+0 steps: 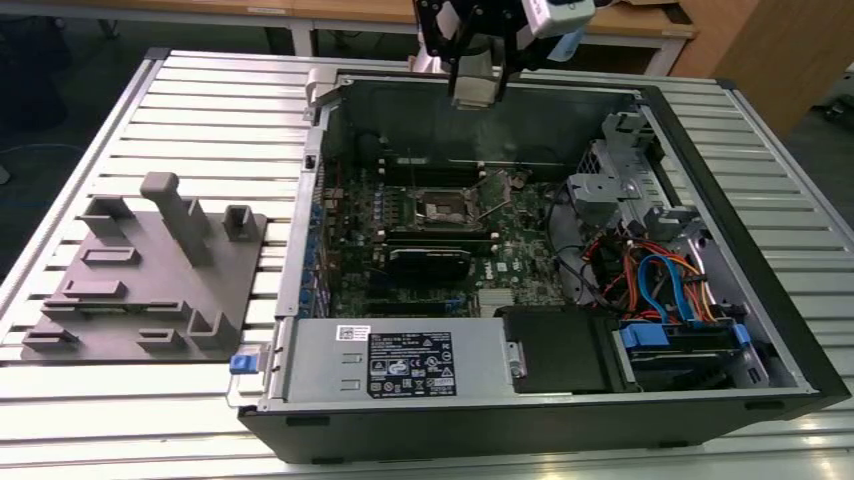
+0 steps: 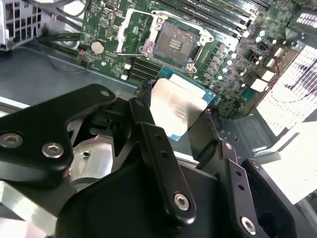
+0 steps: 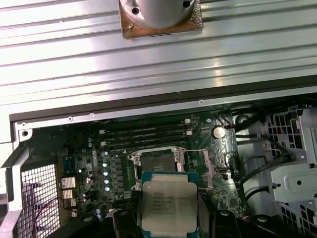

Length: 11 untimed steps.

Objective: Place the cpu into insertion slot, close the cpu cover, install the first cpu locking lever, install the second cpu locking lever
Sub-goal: 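Place the cpu into insertion slot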

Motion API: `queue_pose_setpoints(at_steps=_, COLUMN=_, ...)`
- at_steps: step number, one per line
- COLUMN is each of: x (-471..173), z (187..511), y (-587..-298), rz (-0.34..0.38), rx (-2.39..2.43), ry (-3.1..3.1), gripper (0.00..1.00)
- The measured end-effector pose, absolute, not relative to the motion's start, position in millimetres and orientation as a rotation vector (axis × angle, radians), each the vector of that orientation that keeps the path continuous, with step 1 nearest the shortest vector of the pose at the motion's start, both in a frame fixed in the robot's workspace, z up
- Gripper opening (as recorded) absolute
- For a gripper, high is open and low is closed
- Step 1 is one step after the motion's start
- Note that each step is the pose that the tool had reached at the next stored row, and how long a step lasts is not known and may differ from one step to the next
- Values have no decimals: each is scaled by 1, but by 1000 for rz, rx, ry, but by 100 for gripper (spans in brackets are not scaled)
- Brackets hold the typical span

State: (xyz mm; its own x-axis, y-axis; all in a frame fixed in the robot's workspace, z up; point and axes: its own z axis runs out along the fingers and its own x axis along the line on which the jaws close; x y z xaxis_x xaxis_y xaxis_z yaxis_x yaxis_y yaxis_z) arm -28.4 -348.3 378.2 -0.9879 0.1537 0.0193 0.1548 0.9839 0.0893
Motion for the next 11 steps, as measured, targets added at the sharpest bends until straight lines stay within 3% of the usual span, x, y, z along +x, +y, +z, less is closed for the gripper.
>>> queue_pose_setpoints(at_steps=11, x=-28, z=378, y=-348, rz=-143, rx=-407, ry=-3104, gripper=54)
